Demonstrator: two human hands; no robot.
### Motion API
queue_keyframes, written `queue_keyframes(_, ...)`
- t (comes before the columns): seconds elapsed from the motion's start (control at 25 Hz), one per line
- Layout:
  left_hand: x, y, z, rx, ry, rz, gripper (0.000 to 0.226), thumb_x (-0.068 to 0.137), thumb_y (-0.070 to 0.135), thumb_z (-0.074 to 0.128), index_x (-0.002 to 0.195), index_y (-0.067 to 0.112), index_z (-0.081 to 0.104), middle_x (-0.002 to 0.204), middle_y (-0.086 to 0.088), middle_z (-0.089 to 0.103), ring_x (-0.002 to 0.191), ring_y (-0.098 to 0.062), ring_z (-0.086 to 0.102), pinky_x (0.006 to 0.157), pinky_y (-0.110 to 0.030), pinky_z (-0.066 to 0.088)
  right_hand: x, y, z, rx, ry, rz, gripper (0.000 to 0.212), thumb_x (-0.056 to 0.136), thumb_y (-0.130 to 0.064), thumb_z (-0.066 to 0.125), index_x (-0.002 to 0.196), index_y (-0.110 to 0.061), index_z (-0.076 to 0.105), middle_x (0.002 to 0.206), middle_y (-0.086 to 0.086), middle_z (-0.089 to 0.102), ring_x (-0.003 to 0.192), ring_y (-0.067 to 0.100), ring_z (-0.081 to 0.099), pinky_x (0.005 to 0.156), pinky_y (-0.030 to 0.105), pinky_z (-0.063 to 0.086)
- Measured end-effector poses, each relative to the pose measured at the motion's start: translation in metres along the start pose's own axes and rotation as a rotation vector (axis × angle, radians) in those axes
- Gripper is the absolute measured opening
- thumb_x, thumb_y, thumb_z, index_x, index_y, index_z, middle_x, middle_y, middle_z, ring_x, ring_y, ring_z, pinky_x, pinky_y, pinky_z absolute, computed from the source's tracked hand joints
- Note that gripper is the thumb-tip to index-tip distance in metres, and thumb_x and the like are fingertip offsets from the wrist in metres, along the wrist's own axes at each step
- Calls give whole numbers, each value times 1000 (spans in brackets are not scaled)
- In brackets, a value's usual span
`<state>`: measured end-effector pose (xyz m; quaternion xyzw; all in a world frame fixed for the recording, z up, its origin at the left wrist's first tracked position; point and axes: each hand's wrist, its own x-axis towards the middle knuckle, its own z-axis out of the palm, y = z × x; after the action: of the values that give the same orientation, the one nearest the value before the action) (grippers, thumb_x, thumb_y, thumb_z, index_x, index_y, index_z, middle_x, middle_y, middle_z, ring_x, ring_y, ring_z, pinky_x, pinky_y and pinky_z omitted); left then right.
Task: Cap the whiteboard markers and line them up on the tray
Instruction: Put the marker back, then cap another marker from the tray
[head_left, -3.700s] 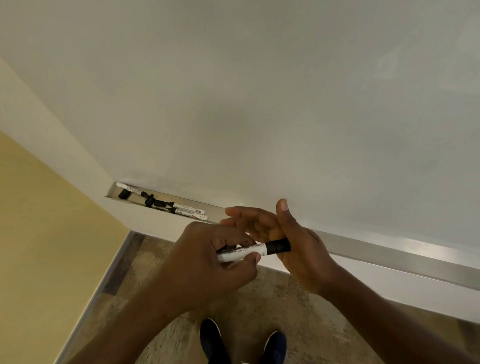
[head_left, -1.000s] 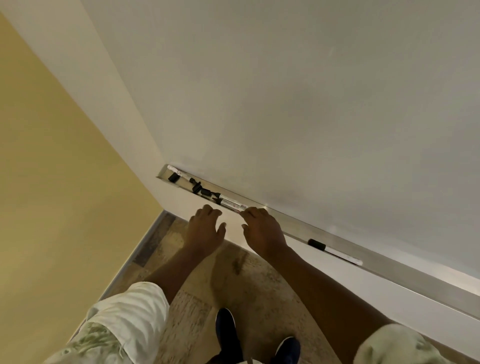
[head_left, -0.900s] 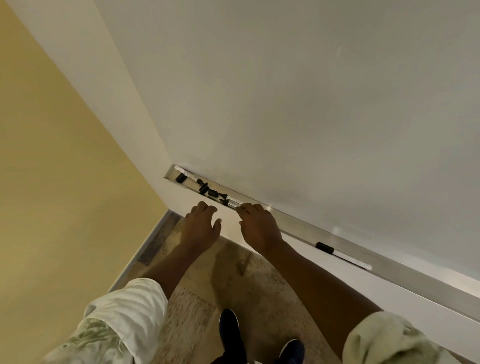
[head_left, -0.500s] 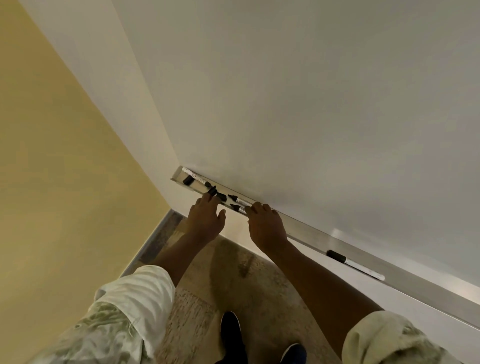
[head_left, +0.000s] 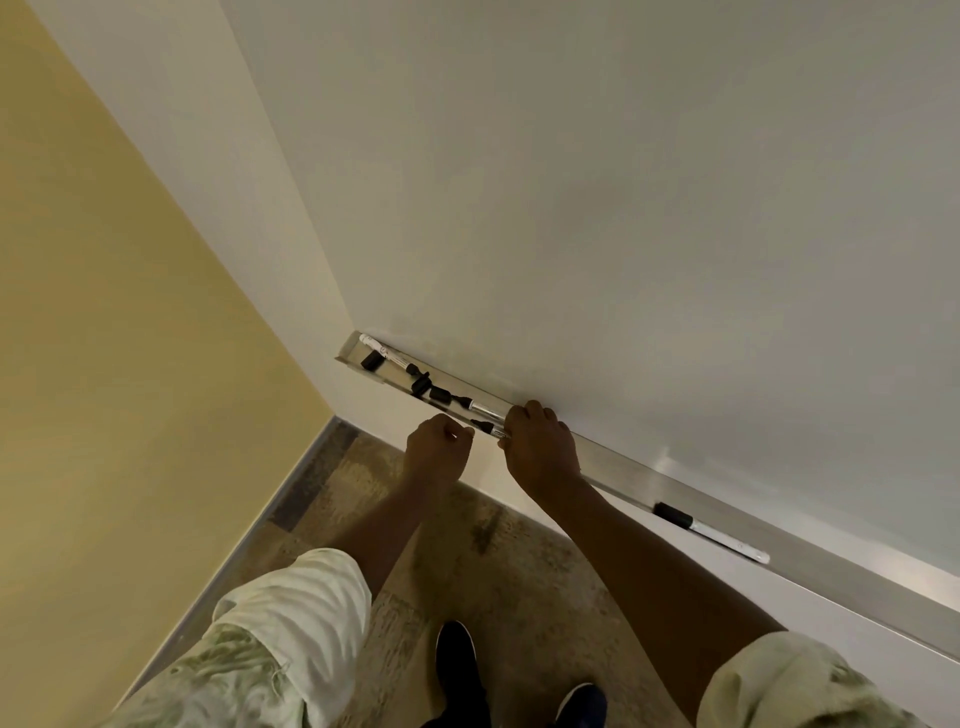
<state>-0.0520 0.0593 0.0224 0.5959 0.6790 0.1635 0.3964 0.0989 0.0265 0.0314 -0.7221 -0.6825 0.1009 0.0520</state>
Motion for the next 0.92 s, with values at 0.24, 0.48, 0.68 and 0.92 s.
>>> queue_keyframes(0.24,-8,7,3,-473,-129,-192,35,92,41,64,95,7,71,95,-16,74,78,-24,68,71,-38,55,3,-10,-6,98,32,-35,20,93,-28,63,105,-12,61,102,6,64,88,24,61,71,31,40)
queue_keyframes(0.48,-9,0,-1,-815,-125,-359,32,97,34,59,107,5,69,100,-13,74,89,-26,70,72,-37,55,11,-27,-11,277,4,-119,18,93,-27,62,104,-13,65,100,6,66,87,22,63,67,28,43)
queue_keyframes(0.68,-5,-12,-11,-953,-51,-405,19,99,30,57,95,13,63,86,-9,74,78,-25,73,71,-39,58,41,-49,-15,269,46,-132,18,95,-23,56,109,-13,62,103,7,66,91,25,64,74,38,56)
queue_keyframes(0.92,-10,-30,-26,-922,-36,-360,24,96,33,60,99,9,65,83,-8,79,68,-19,75,66,-33,57,73,-74,-3,-72,1,-179,15,96,-18,53,107,-10,60,109,10,62,96,28,61,72,34,45)
